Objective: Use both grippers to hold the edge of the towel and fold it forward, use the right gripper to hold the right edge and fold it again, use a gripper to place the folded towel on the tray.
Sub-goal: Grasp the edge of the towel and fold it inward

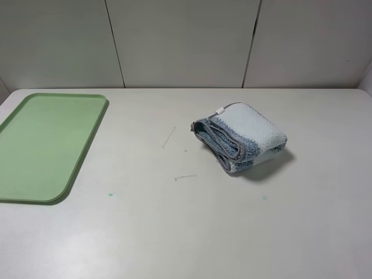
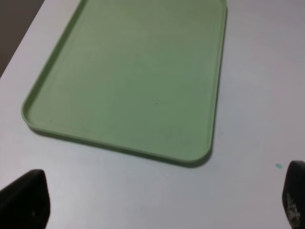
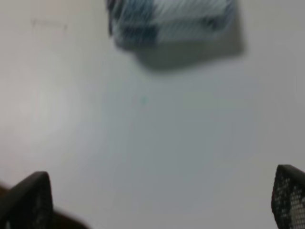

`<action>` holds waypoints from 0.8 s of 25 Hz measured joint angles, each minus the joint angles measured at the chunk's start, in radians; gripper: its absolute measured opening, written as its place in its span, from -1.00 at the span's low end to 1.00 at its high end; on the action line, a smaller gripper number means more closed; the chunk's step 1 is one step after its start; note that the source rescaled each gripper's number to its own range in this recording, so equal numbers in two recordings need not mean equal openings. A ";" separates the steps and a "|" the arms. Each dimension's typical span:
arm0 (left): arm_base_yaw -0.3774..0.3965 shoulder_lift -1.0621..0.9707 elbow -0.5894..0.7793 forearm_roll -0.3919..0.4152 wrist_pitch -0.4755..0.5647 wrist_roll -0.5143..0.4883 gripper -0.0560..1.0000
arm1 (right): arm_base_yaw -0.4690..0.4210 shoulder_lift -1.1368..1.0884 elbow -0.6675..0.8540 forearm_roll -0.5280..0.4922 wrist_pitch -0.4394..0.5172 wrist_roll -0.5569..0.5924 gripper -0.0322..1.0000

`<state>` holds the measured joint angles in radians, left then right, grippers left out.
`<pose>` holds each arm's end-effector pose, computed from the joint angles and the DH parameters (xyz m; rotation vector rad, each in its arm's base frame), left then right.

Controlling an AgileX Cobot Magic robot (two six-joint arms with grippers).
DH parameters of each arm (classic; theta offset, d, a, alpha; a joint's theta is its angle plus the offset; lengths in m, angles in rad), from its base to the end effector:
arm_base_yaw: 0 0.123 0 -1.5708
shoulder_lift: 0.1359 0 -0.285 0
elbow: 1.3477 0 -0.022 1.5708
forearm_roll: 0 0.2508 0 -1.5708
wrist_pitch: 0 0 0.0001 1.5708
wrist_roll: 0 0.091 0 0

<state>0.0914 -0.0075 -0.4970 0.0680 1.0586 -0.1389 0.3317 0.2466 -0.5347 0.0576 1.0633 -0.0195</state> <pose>-0.0061 0.0049 0.2767 -0.2372 2.0224 0.0515 0.0279 0.0144 0.2840 -0.3915 2.2340 0.2378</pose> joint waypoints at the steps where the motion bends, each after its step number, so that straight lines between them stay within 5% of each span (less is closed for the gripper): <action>1: 0.000 0.000 0.000 0.000 0.000 0.000 0.96 | -0.021 -0.031 0.001 -0.001 -0.014 -0.006 1.00; 11: 0.000 0.000 0.000 0.000 0.000 0.000 0.96 | -0.187 -0.250 0.037 -0.003 -0.046 -0.015 1.00; 20: 0.000 0.000 0.000 0.000 0.000 0.000 0.96 | -0.198 -0.254 0.037 -0.002 -0.046 -0.015 1.00</action>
<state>0.0914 -0.0075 -0.4970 0.0680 1.0586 -0.1389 0.1339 -0.0070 -0.4973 0.0553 1.0170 -0.0343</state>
